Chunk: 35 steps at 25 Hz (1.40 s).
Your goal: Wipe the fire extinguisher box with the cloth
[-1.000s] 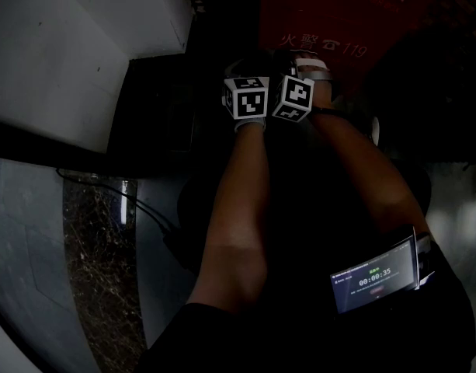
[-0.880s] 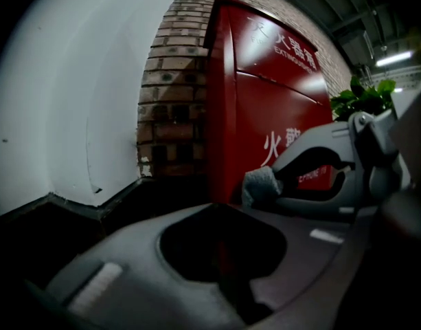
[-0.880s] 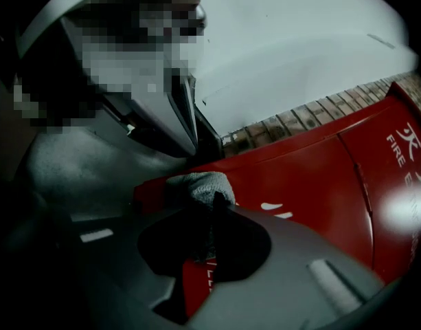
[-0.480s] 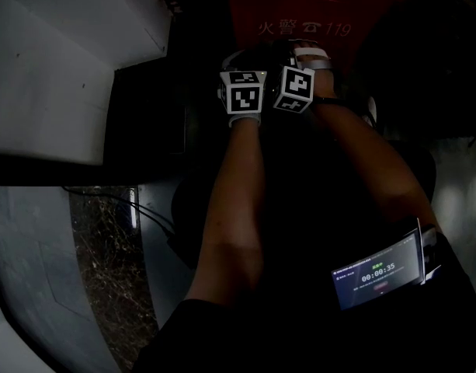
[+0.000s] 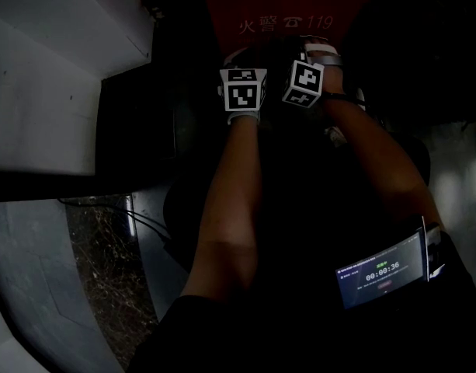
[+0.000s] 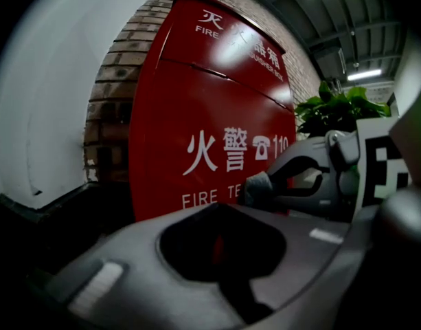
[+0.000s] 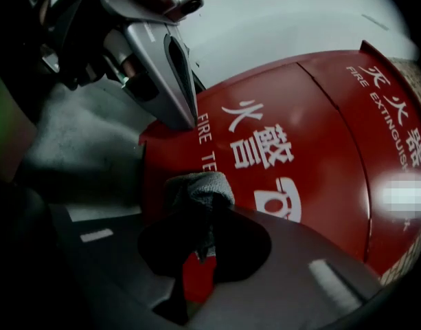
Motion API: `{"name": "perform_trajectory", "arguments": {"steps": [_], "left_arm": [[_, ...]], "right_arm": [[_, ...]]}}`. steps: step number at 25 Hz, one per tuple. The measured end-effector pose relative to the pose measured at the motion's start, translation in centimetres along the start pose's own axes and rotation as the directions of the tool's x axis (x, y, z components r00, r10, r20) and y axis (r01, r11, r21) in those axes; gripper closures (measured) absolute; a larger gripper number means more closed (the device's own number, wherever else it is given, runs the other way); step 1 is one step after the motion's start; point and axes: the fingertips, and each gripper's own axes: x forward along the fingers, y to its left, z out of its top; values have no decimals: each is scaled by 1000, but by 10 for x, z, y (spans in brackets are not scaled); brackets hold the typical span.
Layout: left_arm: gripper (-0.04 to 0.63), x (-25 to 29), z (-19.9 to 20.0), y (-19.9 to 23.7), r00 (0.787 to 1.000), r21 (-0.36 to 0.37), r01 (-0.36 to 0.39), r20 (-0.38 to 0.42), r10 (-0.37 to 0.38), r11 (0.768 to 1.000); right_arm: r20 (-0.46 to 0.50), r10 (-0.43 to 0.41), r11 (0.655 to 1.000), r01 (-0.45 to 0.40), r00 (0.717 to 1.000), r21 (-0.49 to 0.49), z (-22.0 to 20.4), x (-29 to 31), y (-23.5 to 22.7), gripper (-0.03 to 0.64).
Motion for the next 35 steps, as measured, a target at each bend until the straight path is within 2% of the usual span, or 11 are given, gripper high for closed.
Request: {"name": "perform_trajectory", "arguments": {"steps": [4,10,15,21,25,35], "left_arm": [[592,3,9,-16,999,3,46,15,-46,999],[592,14,7,-42,994,50,112,3,-112,992],[592,19,13,-79,976,82,217,5,-218,973],[592,21,7,-109,956,130,291,-16,-292,948],[592,21,0,-113,952,147,307,-33,-305,940],[592,16,-11,-90,965,91,259,-58,-255,962]], "right_arm": [[-48,-2,1000,3,999,15,-28,-3,-3,583],[-103,-3,1000,6,995,30,-66,-7,-8,583],[-146,-1,998,10,989,62,-94,-8,-9,583],[-195,13,991,13,981,132,-128,-10,-10,583],[-219,19,983,22,976,183,-147,-13,-12,583],[-282,19,971,49,959,233,-177,-17,-14,583]]}}
